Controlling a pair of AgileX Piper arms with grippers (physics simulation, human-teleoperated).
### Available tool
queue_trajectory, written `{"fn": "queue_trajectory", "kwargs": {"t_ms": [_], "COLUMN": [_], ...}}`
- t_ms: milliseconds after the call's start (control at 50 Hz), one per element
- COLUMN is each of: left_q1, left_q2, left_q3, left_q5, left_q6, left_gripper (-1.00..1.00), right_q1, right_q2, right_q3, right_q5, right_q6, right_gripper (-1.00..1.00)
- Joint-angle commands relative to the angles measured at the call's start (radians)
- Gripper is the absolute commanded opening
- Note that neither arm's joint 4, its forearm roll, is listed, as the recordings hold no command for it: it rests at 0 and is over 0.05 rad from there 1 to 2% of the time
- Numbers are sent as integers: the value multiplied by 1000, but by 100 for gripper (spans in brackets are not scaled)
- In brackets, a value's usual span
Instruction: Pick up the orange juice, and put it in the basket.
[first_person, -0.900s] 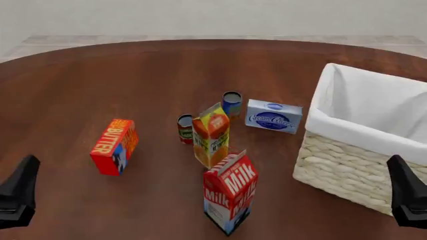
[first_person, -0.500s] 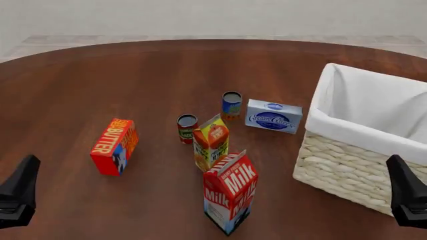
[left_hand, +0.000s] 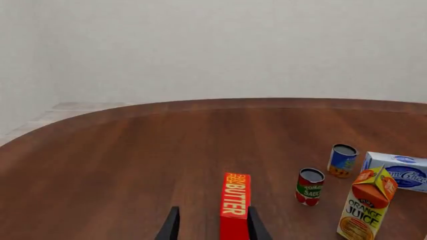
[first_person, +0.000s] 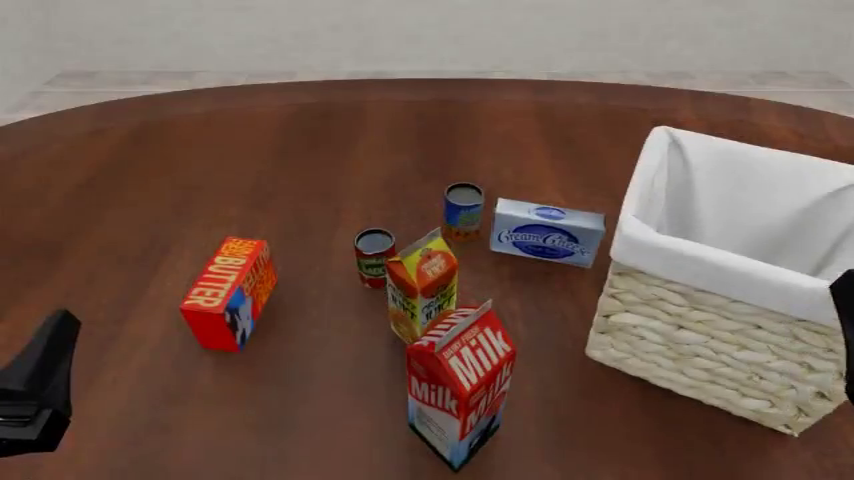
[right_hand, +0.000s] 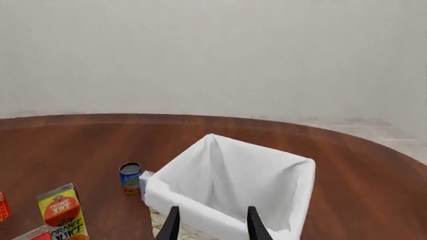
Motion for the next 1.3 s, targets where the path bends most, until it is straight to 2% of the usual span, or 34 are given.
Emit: {"fn": "queue_trajectory", "kwargs": {"t_ms": [20,220,280,340,420,460,500,540,560,660,680,760,780,800,980,1020,1060,1100,1160,1200,1260,1280,1300], "left_q1": [0,0,0,0,0,0,0,0,0,0,0,0,0,0,0,0,0,0,0,0,0,0,0], "left_q2": [0,0,0,0,0,0,0,0,0,0,0,0,0,0,0,0,0,0,0,0,0,0,0], "left_q3": [0,0,0,0,0,0,0,0,0,0,0,0,0,0,0,0,0,0,0,0,0,0,0], "left_q5": [0,0,0,0,0,0,0,0,0,0,0,0,0,0,0,0,0,0,0,0,0,0,0], "left_q6": [0,0,0,0,0,0,0,0,0,0,0,0,0,0,0,0,0,0,0,0,0,0,0], "left_gripper": [100,100,100,100,100,100,100,100,100,100,100,100,100,100,100,100,100,100,100,100,100,100,100], "right_q1": [7,27,44,69,114,104,114,115,135,172,199,231,264,270,334,370,373,398,425,462,508,517,513], "right_q2": [-1,-1,2,44,116,139,172,204,232,306,343,389,418,427,528,547,576,597,639,668,717,736,750], "right_q3": [-161,-286,-309,-335,-377,-397,-438,-464,-488,-527,-555,-589,-607,-614,-681,-705,-715,-726,-742,-756,-775,-778,-783], "right_q5": [137,248,298,304,306,302,301,294,293,290,291,290,293,295,306,313,319,326,342,352,364,367,363], "right_q6": [-14,-44,-31,-59,-61,-71,-28,-37,-19,-52,-8,-12,28,40,-1,62,30,53,-4,0,-24,-9,-39], "right_gripper": [100,100,100,100,100,100,100,100,100,100,100,100,100,100,100,100,100,100,100,100,100,100,100]}}
